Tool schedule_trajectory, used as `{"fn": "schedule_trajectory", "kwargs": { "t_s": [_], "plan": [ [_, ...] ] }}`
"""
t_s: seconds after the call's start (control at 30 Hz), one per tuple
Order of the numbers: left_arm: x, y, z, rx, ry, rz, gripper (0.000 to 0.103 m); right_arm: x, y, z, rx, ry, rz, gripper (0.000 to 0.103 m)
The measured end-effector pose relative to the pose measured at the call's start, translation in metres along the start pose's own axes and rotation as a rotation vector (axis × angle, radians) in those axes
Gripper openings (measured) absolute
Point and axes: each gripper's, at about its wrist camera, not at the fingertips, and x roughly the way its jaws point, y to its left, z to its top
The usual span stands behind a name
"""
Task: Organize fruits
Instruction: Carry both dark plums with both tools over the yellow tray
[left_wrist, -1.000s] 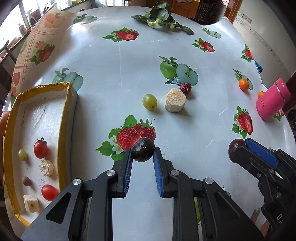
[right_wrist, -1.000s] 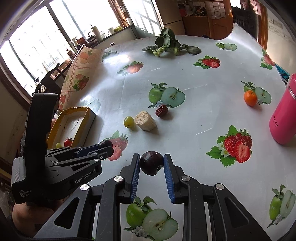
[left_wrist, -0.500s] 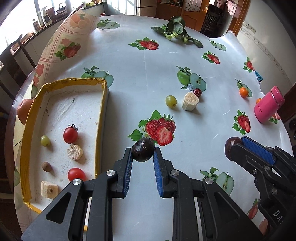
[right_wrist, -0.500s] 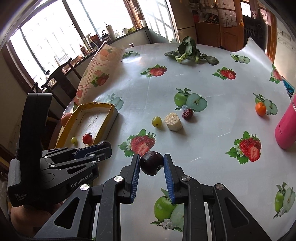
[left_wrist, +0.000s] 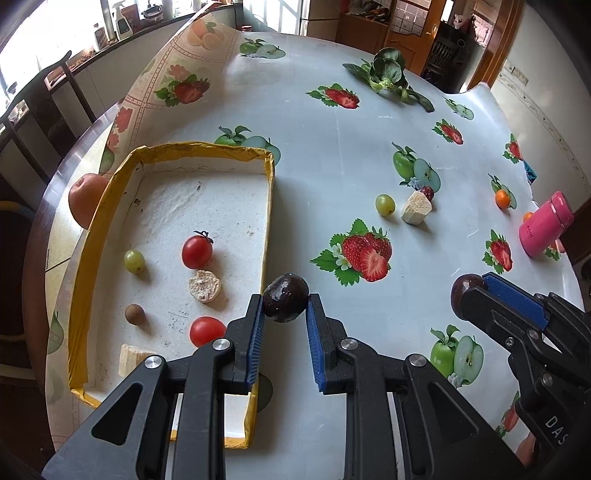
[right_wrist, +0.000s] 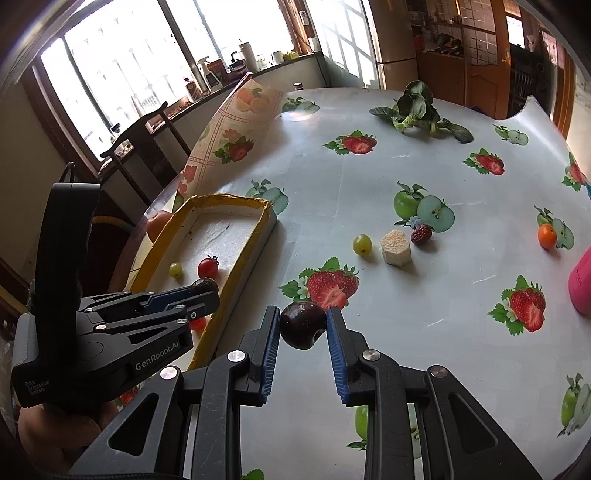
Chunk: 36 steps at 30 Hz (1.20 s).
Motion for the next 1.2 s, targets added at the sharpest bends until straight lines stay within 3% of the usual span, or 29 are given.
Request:
{"fn": "schedule_trajectory", "kwargs": {
  "t_s": [0.83,1.2],
  "plan": [
    [0.005,0.046,0.007,-0.058,0.006,0.031,0.02,0.03,0.036,0.014,-0.052,0.027,0.043,0.026],
    [0.013,0.084,0.024,-0.104,0.007,0.061,0.02,0.059,0.063,0.042,-0.098,0.032,0.077,0.026]
  ]
}}
